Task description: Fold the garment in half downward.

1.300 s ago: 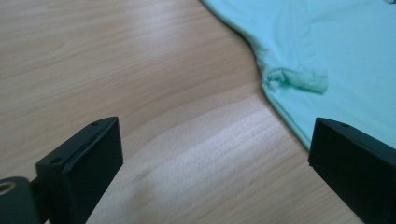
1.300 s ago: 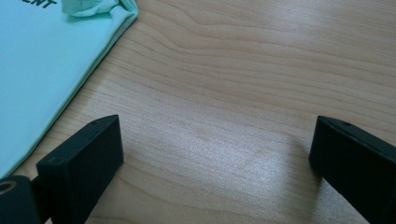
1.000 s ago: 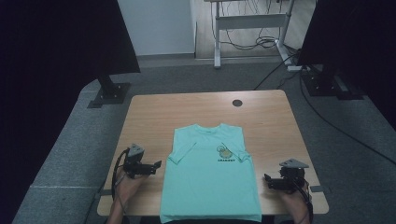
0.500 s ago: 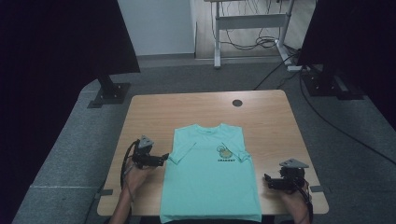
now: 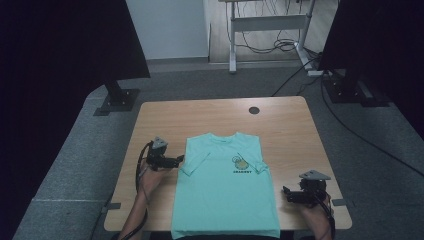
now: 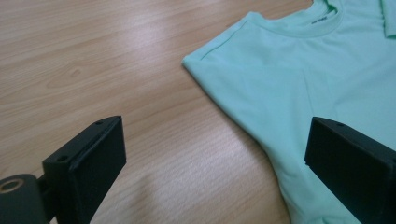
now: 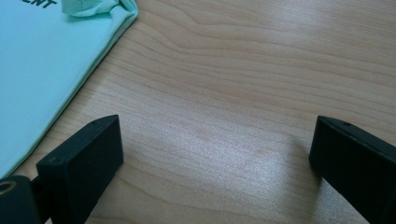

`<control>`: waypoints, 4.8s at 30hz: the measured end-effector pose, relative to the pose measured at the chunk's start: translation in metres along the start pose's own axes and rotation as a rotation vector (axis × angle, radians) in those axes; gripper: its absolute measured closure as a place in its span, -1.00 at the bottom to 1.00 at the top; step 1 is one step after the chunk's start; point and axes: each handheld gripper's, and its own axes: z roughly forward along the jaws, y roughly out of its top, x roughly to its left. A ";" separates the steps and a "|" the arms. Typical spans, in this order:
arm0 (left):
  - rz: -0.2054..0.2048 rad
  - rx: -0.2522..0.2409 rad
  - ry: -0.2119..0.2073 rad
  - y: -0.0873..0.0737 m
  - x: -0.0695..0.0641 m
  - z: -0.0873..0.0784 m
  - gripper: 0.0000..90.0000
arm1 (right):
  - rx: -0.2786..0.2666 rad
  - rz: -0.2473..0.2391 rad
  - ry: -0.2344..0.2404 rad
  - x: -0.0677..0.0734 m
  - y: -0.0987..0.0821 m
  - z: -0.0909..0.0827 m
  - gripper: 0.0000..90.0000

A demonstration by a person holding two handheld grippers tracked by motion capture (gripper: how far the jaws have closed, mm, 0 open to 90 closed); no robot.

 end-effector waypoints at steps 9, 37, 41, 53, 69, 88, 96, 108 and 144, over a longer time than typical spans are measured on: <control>0.022 0.002 -0.004 0.010 0.002 0.012 -0.88 | 0.000 0.000 0.000 0.000 0.000 0.000 -0.95; 0.061 0.014 0.048 0.029 0.014 0.052 -0.87 | 0.001 0.001 -0.001 0.000 0.000 0.000 -0.95; 0.061 0.008 0.069 0.031 0.018 0.056 -0.87 | 0.003 0.002 -0.002 0.000 0.000 0.000 -0.96; 0.067 0.043 0.090 0.037 0.024 0.073 -0.87 | 0.003 0.003 -0.003 0.000 0.000 0.000 -0.96; -0.021 0.105 0.038 0.035 0.038 0.082 -0.90 | 0.004 0.003 -0.003 0.000 0.000 0.000 -0.96; -0.031 0.108 0.052 0.034 0.038 0.081 -0.92 | -0.005 0.020 0.035 0.000 0.007 0.001 -0.94; -0.031 0.108 0.052 0.034 0.038 0.081 -0.92 | -0.026 -0.013 0.046 -0.003 0.023 0.008 -0.92; -0.031 0.109 0.053 0.034 0.038 0.082 -0.92 | -0.045 -0.046 0.057 -0.005 0.048 0.021 -0.90; -0.029 0.107 0.055 0.034 0.037 0.081 -0.91 | -0.061 -0.060 0.081 -0.014 0.100 0.069 -0.88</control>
